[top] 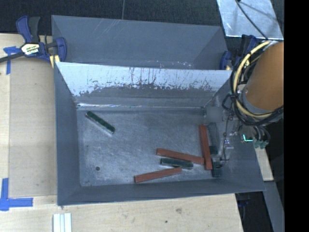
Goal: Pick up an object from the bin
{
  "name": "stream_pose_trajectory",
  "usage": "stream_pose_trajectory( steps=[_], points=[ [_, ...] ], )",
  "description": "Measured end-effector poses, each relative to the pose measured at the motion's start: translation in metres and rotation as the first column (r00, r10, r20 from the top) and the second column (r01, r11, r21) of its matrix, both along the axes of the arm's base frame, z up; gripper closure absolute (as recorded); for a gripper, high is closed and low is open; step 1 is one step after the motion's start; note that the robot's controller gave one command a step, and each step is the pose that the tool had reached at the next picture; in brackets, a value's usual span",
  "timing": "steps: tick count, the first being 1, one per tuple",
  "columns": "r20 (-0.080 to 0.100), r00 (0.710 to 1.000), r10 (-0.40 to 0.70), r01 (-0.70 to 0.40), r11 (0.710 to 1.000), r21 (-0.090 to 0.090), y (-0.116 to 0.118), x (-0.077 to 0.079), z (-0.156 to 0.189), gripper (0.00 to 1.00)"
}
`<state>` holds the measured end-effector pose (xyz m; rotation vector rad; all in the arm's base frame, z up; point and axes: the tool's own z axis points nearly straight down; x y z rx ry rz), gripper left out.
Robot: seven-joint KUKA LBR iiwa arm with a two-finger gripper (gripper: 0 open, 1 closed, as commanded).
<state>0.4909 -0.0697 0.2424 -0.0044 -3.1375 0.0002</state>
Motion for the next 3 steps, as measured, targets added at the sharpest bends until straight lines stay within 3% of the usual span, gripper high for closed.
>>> stream_pose_trajectory(
  steps=[1,2,3],
  points=[
    [0.018,0.973,0.23,-0.23,0.973,-0.004,0.017,-0.001,-0.172,0.0],
    [0.011,0.972,0.233,-0.233,0.973,-0.002,0.017,-0.004,-0.172,1.0],
    [0.007,0.96,0.279,-0.279,0.96,-0.001,0.029,-0.004,-0.032,1.0]
  ],
)
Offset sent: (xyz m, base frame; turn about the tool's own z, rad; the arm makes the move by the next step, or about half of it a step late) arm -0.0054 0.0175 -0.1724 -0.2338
